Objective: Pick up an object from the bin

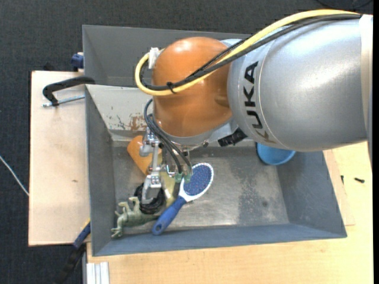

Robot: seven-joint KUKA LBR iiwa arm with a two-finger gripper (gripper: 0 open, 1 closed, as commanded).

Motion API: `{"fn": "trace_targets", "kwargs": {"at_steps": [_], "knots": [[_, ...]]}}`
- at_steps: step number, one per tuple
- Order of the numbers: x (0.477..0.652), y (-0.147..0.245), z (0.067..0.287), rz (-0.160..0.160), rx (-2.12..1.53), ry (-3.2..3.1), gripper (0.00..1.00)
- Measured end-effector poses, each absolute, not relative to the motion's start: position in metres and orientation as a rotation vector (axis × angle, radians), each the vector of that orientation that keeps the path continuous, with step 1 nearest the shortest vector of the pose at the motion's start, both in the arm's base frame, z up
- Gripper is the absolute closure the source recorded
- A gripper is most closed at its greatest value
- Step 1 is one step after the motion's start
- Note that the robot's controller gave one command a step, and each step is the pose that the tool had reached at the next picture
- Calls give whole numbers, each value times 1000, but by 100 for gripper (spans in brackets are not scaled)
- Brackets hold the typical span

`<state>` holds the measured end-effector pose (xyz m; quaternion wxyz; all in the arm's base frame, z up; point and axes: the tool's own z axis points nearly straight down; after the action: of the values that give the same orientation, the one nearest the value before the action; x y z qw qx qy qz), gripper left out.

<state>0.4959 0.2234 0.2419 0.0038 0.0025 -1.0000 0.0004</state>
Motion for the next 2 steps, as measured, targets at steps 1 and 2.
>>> {"fn": "trace_targets", "kwargs": {"at_steps": [1, 2], "knots": [[522, 213, 95, 2, 450, -3109, 0], [571, 166, 77, -5, 448, -3109, 0]]}}
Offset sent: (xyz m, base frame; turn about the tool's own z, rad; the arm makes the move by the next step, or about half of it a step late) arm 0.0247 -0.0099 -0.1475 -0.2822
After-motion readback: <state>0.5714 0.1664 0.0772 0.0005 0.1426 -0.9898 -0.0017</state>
